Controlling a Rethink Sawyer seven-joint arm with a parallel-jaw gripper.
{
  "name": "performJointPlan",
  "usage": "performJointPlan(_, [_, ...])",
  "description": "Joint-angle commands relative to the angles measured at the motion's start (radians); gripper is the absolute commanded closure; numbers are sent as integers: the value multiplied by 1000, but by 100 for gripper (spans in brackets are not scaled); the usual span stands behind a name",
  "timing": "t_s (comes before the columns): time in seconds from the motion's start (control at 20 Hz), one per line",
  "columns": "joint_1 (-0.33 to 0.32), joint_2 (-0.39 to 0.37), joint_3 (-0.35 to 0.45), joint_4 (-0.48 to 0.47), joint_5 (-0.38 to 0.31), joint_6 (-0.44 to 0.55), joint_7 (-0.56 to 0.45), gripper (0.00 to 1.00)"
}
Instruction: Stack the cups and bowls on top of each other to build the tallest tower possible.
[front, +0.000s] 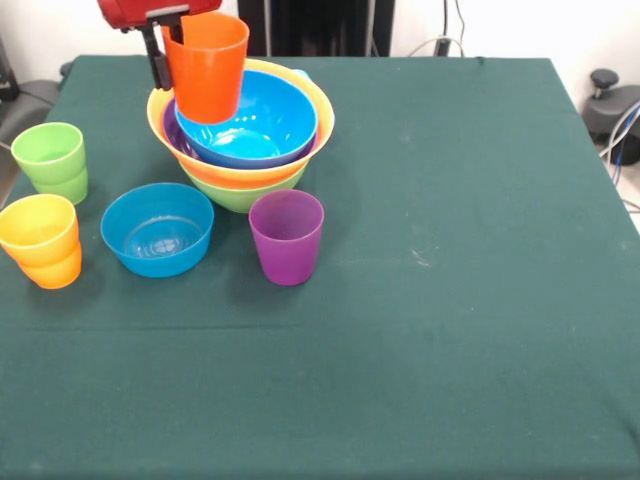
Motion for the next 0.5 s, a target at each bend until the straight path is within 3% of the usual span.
performJointPlan(0.05, [54, 5, -33, 41, -93, 0, -222, 100])
performJointPlan(0.5, [46, -3, -43, 122, -122, -63, -179, 100])
